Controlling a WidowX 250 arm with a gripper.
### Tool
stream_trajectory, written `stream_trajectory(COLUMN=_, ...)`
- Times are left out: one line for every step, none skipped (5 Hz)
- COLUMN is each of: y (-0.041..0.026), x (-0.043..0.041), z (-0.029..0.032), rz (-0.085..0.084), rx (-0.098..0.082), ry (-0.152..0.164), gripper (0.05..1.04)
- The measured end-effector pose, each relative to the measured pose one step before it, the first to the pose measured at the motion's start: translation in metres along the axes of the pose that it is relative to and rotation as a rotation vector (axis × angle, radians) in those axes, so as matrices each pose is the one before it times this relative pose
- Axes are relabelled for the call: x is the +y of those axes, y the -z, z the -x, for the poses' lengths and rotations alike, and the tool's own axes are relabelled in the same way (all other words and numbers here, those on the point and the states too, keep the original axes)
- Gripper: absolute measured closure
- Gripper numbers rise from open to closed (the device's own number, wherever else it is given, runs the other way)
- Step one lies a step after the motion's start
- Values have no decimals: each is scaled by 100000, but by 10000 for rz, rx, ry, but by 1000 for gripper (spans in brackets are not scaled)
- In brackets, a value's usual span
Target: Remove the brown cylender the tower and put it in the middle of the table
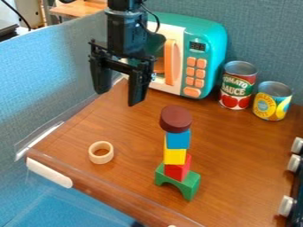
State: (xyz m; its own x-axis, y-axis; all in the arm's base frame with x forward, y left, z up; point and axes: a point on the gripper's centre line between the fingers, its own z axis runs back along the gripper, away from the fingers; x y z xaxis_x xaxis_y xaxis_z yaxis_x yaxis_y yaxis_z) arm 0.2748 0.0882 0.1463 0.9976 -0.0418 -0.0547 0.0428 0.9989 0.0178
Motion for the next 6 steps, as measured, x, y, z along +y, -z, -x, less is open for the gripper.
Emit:
stream_trajectory(y=675, x=-112, z=32, rz=128, rx=232, ry=-31, gripper=83)
stream_trajectory(y=-1859, x=-1838, z=-26, rz=-5, rx=-398, ry=343, gripper=83)
stream_trajectory(y=-4086, x=-1250, z=219, rz=-337, rx=-916, ry=164, gripper=83)
stream_trajectory(y=-2567, x=-233, z=246, rz=-213, rx=-770, ry=26, gripper=83)
stream_trajectory(y=45, x=-1860, z=-331, rz=-146, rx=259, ry=629, gripper=83)
stream_trajectory(y=2429, x=-1275, z=-963, rz=198, rx=586, ry=644, gripper=83)
